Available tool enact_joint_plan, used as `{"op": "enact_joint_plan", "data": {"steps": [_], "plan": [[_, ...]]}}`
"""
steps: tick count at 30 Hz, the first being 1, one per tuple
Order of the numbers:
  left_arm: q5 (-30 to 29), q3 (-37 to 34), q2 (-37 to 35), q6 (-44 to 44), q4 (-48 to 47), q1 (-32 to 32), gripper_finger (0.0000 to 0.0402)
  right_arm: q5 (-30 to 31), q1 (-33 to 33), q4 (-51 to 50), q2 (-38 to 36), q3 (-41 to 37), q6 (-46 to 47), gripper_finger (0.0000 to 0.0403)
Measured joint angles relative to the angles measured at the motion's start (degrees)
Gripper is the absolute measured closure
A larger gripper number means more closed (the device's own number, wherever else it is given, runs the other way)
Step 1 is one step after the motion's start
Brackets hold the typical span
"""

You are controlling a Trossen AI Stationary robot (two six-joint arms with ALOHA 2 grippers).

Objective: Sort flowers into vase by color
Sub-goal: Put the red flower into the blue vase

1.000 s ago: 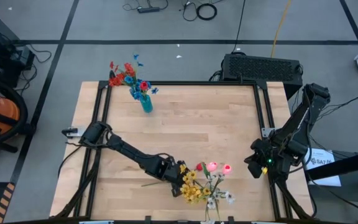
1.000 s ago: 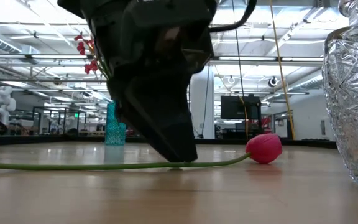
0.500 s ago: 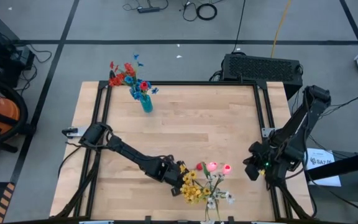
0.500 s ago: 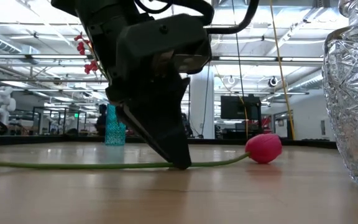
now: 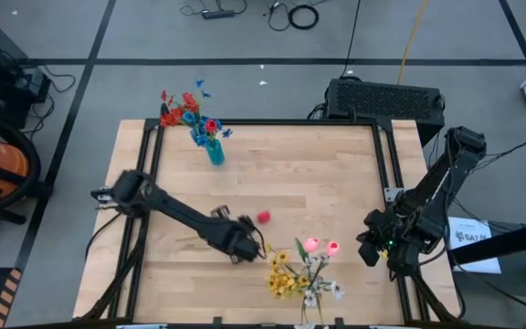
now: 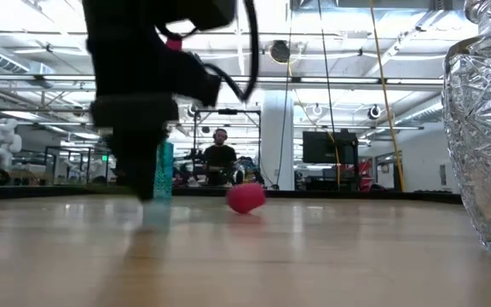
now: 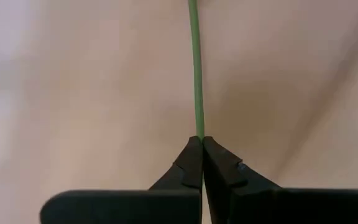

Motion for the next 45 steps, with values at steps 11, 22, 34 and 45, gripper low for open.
{"op": "enact_joint_plan", "data": {"steps": [11,22,34,45], "plan": [[-21.8,-8.5,-25.7,-3.5,10.5,0.1,0.0401,3.2,0.0,-0.8,0.0,0.0,-0.2,0.0369],[-26.6,-31.8,-46.1,21.3,59.7,6.6,0.0401,9.1,0.0,-0.9,0.0,0.0,0.0,0.0369],[-8.7,-51.3,-58.0,47.8,102.9,17.2,0.0401,15.0,-1.8,-2.4,0.0,0.0,0.0,0.0369],[2.5,-56.6,-65.2,52.4,113.6,29.2,0.0402,15.1,-12.5,-3.4,0.0,0.0,0.0,0.0388]]}}
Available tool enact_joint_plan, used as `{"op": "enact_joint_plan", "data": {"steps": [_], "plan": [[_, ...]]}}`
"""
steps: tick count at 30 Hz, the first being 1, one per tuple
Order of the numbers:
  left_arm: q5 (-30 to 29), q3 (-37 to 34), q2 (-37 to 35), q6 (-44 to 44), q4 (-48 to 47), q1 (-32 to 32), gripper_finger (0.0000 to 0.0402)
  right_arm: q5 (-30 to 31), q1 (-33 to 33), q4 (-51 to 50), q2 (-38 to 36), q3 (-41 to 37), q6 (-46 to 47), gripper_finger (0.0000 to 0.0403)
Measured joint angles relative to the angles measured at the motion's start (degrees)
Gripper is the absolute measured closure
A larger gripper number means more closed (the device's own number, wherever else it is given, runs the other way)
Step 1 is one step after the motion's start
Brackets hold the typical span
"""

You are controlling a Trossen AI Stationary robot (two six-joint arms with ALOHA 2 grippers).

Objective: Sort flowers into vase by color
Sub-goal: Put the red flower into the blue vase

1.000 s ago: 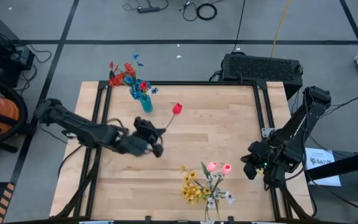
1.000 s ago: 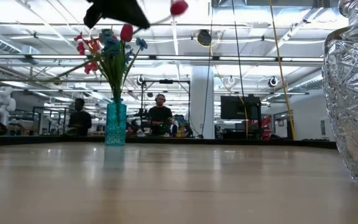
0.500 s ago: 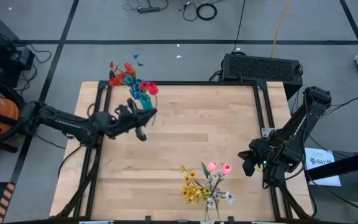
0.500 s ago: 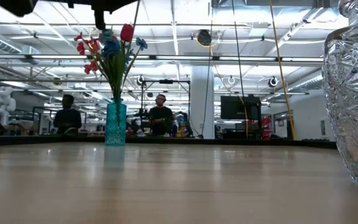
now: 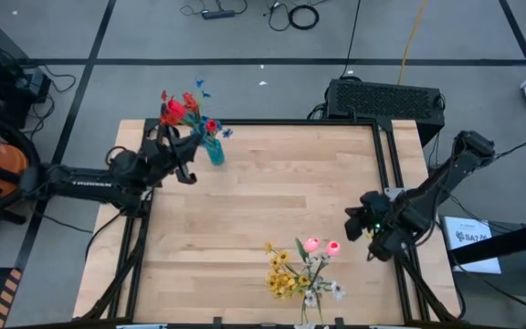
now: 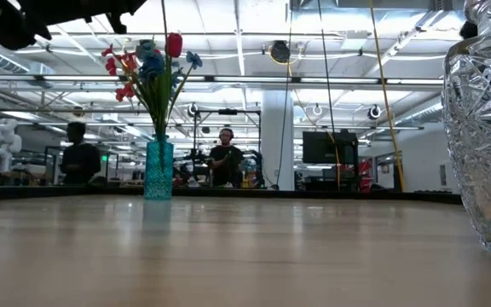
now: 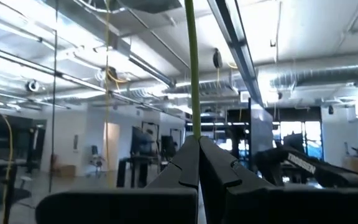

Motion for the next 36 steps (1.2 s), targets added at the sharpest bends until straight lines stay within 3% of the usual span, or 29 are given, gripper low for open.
{"op": "enact_joint_plan", "data": {"steps": [7,11,14,20,25,31,36], "plan": [[0.2,0.0,-1.8,-0.4,-0.2,2.9,0.0402,0.0,-8.5,0.0,0.0,0.0,0.0,0.04],[0.2,0.2,-1.8,-6.9,-0.4,2.9,0.0402,-0.8,-12.7,-0.1,0.0,0.0,-2.9,0.0402],[0.6,1.7,-2.1,-11.6,-0.5,2.8,0.0402,-4.7,-16.4,0.0,-0.6,0.0,-6.6,0.0402],[4.5,7.3,-4.0,-11.7,-4.6,2.8,0.0402,-15.1,-25.1,4.5,-5.0,0.0,-24.2,0.0402],[3.9,15.6,-5.0,-4.5,-18.3,2.8,0.0402,-19.4,-33.1,8.8,-9.7,-1.3,-38.3,0.0403],[-0.7,27.0,-5.1,3.4,-31.5,2.8,0.0402,-28.4,-40.7,23.1,-13.5,-9.8,-47.3,0.0403],[-4.9,29.1,-5.1,5.7,-34.6,2.8,0.0402,-32.3,-43.5,39.7,-12.8,-16.6,-49.0,0.0403]]}}
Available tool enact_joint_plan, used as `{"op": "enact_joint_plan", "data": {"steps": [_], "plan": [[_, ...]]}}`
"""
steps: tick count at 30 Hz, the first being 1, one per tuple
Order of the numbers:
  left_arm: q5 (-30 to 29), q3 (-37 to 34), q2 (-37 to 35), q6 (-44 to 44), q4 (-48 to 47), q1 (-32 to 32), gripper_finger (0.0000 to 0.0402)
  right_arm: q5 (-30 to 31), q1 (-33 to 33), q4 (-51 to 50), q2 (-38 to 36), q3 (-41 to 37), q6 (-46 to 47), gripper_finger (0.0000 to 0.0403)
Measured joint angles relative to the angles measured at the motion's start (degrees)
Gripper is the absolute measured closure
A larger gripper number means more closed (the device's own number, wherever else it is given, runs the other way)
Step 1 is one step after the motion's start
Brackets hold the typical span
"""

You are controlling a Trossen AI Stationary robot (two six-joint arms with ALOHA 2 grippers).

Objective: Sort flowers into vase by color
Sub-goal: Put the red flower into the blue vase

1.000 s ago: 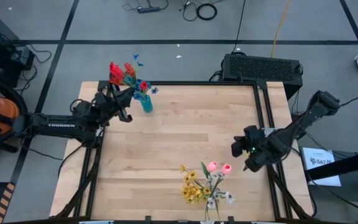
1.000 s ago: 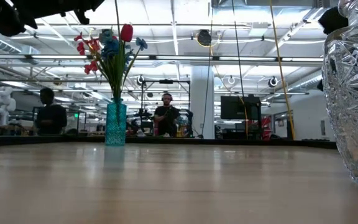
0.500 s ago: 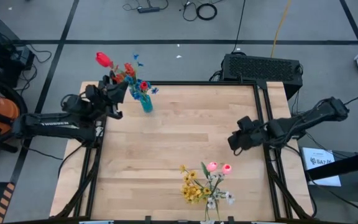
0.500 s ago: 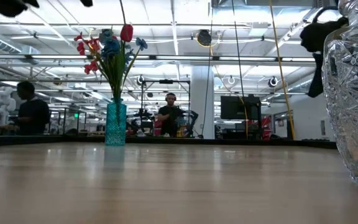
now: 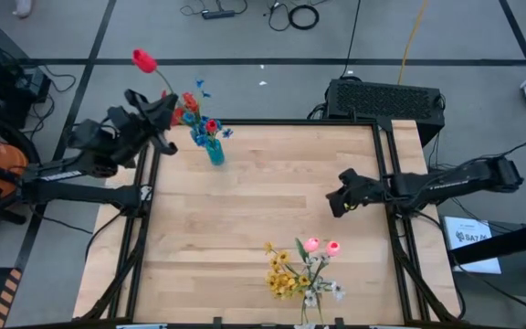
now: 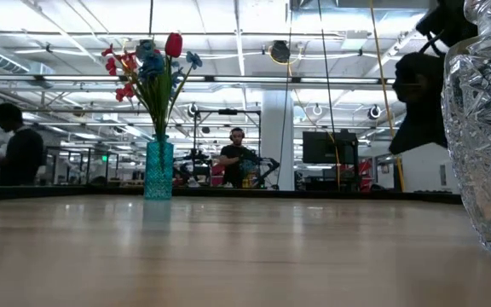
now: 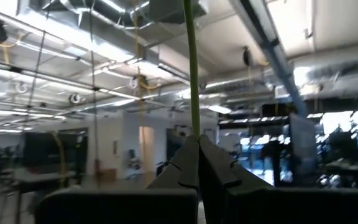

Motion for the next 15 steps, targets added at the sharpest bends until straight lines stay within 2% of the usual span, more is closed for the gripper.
{"op": "enact_joint_plan", "data": {"steps": [5,15], "plan": [[-4.2,-2.0,0.6,1.7,-0.7,0.9,0.0402,-2.6,-1.0,7.5,1.5,-2.8,-0.3,0.0403],[-4.9,-13.4,0.5,-1.6,15.5,6.5,0.0402,-3.1,-1.1,7.9,1.7,-2.8,-2.0,0.0403]]}}
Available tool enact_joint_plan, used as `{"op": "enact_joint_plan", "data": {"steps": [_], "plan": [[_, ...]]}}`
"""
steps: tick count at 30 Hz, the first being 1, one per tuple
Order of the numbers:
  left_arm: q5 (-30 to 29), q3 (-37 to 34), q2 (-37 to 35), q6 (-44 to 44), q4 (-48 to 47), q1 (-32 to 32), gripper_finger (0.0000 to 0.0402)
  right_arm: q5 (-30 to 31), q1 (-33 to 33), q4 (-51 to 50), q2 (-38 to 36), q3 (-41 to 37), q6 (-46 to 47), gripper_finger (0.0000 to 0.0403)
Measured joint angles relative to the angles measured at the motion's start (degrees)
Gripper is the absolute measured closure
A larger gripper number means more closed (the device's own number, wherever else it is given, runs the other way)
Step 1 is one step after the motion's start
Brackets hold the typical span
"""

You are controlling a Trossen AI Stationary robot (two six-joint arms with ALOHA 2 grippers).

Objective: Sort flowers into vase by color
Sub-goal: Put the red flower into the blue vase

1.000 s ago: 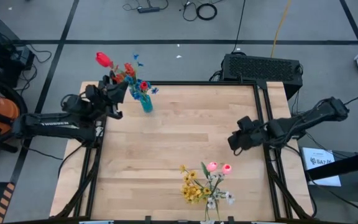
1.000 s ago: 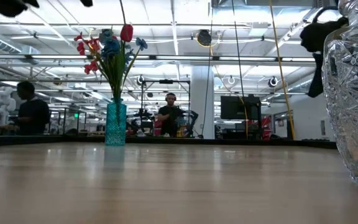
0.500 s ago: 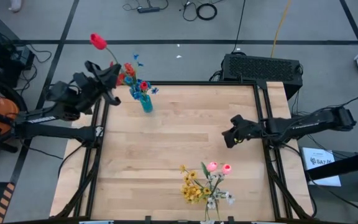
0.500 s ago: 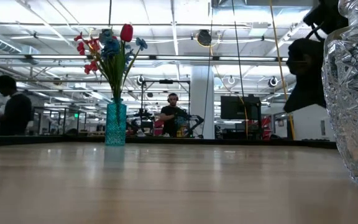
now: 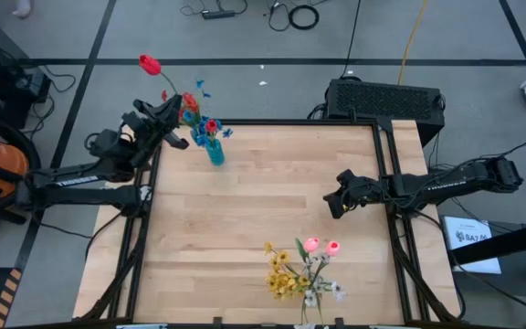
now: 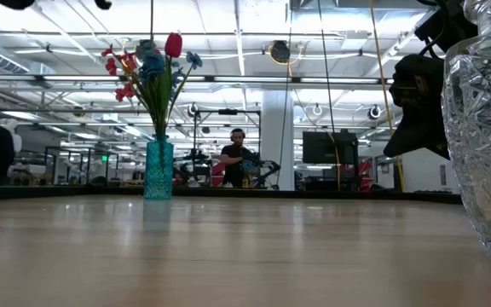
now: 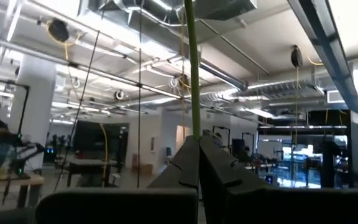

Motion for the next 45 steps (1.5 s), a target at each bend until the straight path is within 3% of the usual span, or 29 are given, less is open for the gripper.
{"op": "enact_joint_plan", "data": {"steps": [11,22,26,33,45], "plan": [[-1.3,-10.5,0.4,-14.8,1.2,5.4,0.0401,0.3,-0.8,-0.1,0.0,0.0,-0.4,0.0403],[-1.0,-14.5,1.6,-12.9,14.6,6.7,0.0401,-1.0,-2.8,-0.1,0.0,0.0,-0.8,0.0403],[-0.9,-14.4,1.6,-12.3,14.2,6.7,0.0401,-1.1,-3.1,-0.1,0.0,0.0,-1.5,0.0403],[-0.6,-17.0,2.6,-19.0,13.2,6.7,0.0401,-1.0,-3.1,-0.1,0.0,0.0,-1.6,0.0403],[-0.2,-22.3,5.2,-20.6,22.2,6.6,0.0401,-1.2,-3.1,-0.1,0.0,0.0,-0.6,0.0403]]}}
